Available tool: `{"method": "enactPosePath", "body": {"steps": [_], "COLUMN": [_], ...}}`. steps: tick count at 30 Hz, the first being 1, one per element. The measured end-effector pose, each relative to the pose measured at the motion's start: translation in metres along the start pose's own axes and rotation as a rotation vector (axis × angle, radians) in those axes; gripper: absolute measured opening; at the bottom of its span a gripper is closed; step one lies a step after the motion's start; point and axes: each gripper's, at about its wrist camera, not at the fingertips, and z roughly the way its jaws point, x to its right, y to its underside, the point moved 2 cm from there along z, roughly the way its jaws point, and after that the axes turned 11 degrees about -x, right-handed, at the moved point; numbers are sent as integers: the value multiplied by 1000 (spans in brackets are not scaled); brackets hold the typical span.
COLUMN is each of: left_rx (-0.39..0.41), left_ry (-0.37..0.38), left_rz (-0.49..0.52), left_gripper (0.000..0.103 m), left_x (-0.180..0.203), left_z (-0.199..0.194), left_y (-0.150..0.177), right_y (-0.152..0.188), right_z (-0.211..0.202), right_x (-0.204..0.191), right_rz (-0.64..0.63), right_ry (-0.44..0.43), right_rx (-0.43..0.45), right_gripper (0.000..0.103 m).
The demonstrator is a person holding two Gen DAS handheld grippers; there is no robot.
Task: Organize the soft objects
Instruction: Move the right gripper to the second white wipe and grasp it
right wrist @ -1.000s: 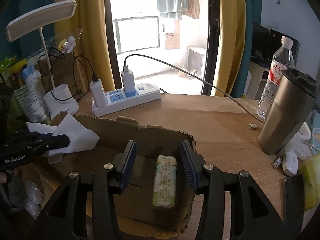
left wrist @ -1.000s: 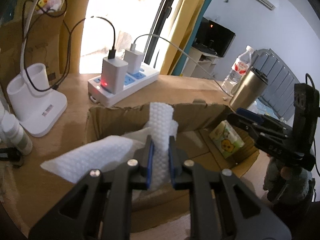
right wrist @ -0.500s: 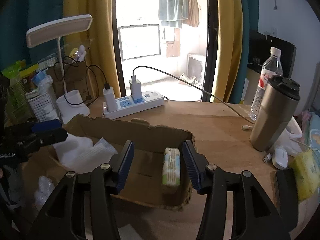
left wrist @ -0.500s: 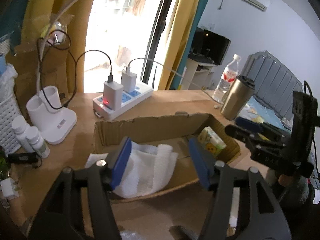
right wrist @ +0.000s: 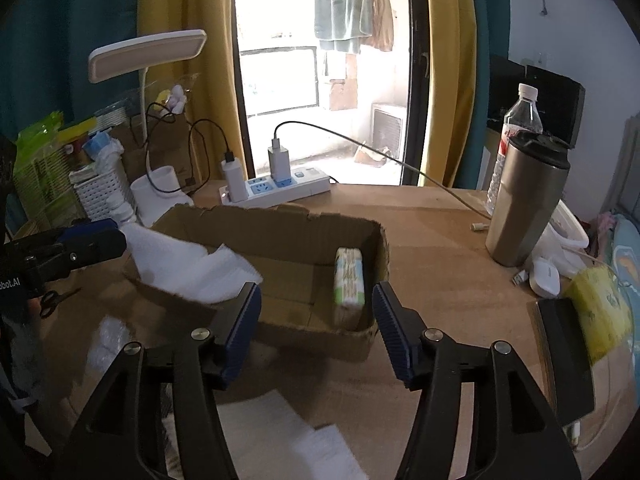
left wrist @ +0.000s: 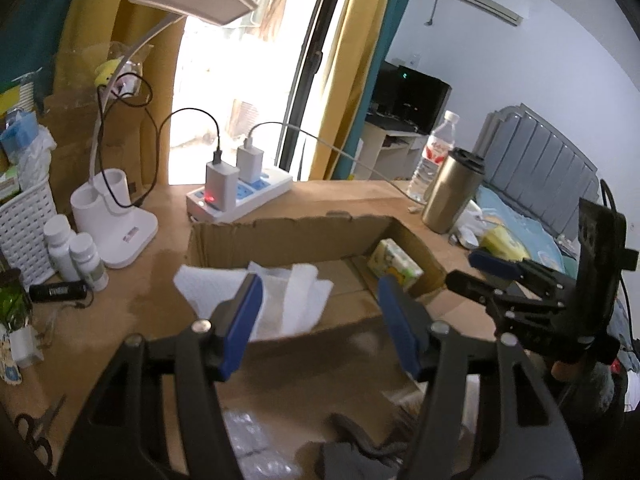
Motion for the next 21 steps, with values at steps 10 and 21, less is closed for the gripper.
{"method": "enactPosePath", "body": {"steps": [10,21], "left_rx": [-13,-34], "left_ry": [-5,-25], "left_rz": [19,19], "left_gripper": [62,62], "left_x": [14,22], "left_z": [-11,-17], "left_y": [22,49], "right_y": [18,36], "right_z": [-16,-30], "right_x": [-13,-22], "right_rz": [-21,-28], "right_ry": [-9,-18], "right_rx": [-1,1], "right_gripper": [65,66]}}
